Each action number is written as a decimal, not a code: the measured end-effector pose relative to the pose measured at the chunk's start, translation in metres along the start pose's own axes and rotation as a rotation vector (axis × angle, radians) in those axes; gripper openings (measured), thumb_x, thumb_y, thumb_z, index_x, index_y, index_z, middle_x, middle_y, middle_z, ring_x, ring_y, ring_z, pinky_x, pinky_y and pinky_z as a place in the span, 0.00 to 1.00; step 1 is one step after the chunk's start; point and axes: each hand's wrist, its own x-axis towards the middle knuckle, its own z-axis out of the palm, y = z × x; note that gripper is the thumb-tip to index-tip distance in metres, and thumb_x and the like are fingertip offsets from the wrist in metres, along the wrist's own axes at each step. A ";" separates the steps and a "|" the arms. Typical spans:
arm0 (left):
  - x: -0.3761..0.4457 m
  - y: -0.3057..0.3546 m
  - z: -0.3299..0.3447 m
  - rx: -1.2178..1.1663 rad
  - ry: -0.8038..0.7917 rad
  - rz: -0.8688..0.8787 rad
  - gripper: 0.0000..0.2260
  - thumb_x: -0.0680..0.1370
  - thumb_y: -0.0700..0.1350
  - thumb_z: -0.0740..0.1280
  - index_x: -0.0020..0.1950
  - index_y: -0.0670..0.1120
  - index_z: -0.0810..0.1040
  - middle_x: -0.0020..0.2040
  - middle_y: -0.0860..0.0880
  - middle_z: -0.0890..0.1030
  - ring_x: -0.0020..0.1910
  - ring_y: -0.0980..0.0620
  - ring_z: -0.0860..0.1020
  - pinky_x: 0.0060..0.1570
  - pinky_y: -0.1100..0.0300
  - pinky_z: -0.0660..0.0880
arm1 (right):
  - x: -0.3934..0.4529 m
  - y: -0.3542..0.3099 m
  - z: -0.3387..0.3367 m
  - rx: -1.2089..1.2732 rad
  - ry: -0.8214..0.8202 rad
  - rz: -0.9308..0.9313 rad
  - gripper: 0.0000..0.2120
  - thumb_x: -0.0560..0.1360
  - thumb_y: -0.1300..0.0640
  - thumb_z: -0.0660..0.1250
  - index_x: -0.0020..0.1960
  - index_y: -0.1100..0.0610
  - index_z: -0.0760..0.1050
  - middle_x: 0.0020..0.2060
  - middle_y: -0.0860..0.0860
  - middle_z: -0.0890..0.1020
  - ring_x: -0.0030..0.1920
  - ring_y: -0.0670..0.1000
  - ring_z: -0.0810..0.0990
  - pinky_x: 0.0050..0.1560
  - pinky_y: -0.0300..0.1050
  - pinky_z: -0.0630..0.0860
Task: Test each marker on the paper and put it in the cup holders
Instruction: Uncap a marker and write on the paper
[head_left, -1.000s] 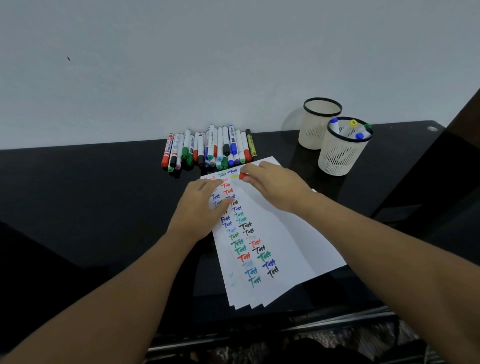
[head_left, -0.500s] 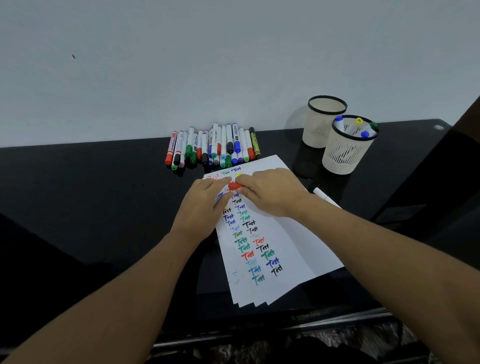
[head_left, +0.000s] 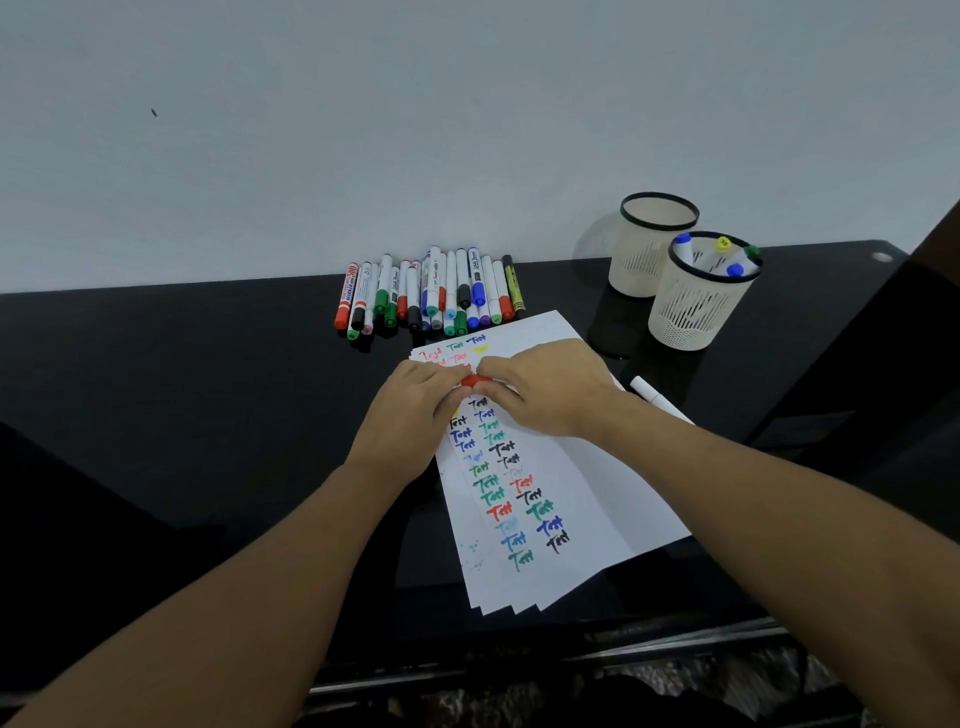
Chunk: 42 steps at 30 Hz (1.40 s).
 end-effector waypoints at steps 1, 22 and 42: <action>0.000 0.000 0.000 -0.006 -0.004 -0.002 0.15 0.82 0.48 0.65 0.65 0.42 0.80 0.56 0.46 0.84 0.55 0.45 0.76 0.55 0.51 0.75 | 0.000 0.000 0.000 -0.003 0.002 0.004 0.19 0.85 0.36 0.47 0.62 0.44 0.72 0.34 0.45 0.74 0.39 0.48 0.77 0.37 0.45 0.72; -0.001 0.006 -0.003 -0.008 -0.001 -0.023 0.14 0.82 0.45 0.67 0.65 0.39 0.80 0.54 0.44 0.83 0.56 0.45 0.76 0.56 0.52 0.74 | 0.002 0.004 -0.003 0.007 -0.009 -0.070 0.19 0.86 0.38 0.48 0.64 0.45 0.72 0.43 0.45 0.79 0.41 0.47 0.78 0.38 0.45 0.72; 0.000 0.003 -0.003 0.043 0.050 -0.489 0.09 0.79 0.53 0.68 0.53 0.48 0.76 0.54 0.50 0.71 0.57 0.50 0.67 0.55 0.50 0.76 | 0.000 0.004 0.004 1.203 0.220 0.443 0.18 0.84 0.61 0.55 0.63 0.47 0.78 0.55 0.49 0.82 0.52 0.47 0.83 0.57 0.47 0.79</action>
